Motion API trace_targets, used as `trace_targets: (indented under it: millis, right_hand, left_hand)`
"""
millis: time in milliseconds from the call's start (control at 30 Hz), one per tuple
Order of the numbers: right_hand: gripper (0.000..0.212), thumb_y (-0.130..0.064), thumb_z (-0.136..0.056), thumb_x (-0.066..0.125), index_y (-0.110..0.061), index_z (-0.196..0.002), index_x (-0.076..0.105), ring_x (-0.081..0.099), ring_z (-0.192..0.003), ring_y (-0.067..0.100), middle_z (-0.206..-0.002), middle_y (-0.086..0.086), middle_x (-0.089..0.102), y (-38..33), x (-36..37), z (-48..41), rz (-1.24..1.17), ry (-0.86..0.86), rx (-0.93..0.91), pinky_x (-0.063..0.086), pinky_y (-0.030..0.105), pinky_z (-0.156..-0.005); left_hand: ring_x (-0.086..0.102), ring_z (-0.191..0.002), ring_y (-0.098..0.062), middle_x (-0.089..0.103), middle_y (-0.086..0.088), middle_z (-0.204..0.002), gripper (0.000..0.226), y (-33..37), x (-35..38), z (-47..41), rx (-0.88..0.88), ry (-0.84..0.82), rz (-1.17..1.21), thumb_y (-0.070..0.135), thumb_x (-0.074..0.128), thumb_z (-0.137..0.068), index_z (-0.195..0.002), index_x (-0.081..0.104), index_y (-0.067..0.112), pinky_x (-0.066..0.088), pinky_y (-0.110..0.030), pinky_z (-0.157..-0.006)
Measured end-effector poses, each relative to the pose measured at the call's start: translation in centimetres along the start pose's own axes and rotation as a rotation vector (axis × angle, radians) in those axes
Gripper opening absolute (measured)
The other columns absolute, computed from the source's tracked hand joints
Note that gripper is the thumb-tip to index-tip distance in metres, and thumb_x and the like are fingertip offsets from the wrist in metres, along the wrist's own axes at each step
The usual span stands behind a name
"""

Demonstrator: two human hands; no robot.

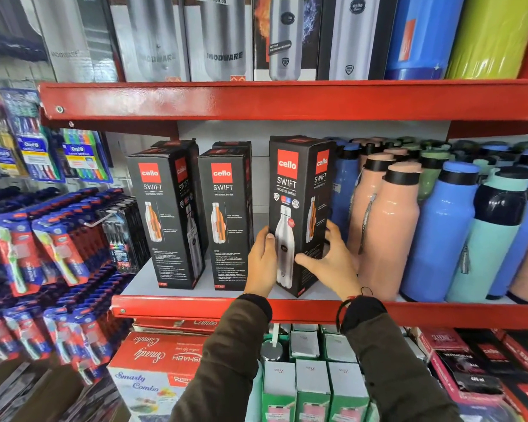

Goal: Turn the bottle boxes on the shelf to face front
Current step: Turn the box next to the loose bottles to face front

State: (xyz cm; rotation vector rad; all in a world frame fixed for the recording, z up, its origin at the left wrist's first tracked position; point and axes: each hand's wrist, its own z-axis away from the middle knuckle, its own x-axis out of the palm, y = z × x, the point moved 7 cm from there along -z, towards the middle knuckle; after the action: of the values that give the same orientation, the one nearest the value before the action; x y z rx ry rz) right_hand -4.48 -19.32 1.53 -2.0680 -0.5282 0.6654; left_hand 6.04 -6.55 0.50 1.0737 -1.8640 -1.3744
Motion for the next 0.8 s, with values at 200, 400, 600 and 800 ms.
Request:
trace_targets:
  millis: [200, 400, 600, 800]
  right_hand:
    - [0.102, -0.023, -0.072, 0.074, -0.041, -0.155, 0.018, 0.04, -0.135, -0.011, -0.146, -0.033, 0.042, 0.9, 1.1, 0.4, -0.038, -0.117, -0.013, 0.036, 0.018, -0.112]
    - [0.078, 0.001, -0.087, 0.065, -0.027, -0.152, 0.034, 0.037, -0.143, 0.002, -0.155, -0.011, 0.041, 1.2, 0.9, 0.2, -0.036, -0.075, -0.036, 0.035, 0.037, -0.118]
    - [0.067, 0.003, -0.091, 0.063, -0.019, -0.15, 0.039, 0.043, -0.137, 0.004, -0.146, -0.011, 0.047, 1.6, 1.0, 0.0, -0.001, -0.064, -0.038, 0.042, 0.033, -0.113]
    - [0.064, 0.001, -0.092, 0.062, -0.019, -0.149, 0.042, 0.045, -0.137, 0.008, -0.141, -0.011, 0.051, 1.8, 1.2, -0.1, 0.028, -0.046, -0.024, 0.042, 0.032, -0.111]
  left_hand:
    - [0.056, -0.093, 0.003, 0.058, 0.019, -0.098, 0.025, -0.5, -0.9, -0.1, 0.001, 0.039, 0.032, 0.017, 0.042, -0.107, -0.109, 0.053, 0.039, 0.041, -0.002, -0.076]
    - [0.055, -0.091, 0.029, 0.059, 0.021, -0.109, 0.024, -0.6, -0.5, 0.5, 0.055, 0.045, 0.012, 0.01, 0.045, -0.106, -0.121, 0.052, 0.027, 0.037, 0.007, -0.078]
    - [0.059, -0.107, 0.0, 0.062, 0.003, -0.119, 0.027, -1.1, -0.4, 0.6, 0.075, 0.081, 0.009, 0.008, 0.043, -0.106, -0.13, 0.052, 0.017, 0.039, 0.005, -0.082]
    - [0.057, -0.12, -0.012, 0.061, -0.002, -0.13, 0.032, -1.2, -0.3, 0.4, 0.102, 0.092, -0.027, 0.005, 0.042, -0.105, -0.134, 0.05, 0.015, 0.04, -0.001, -0.09]
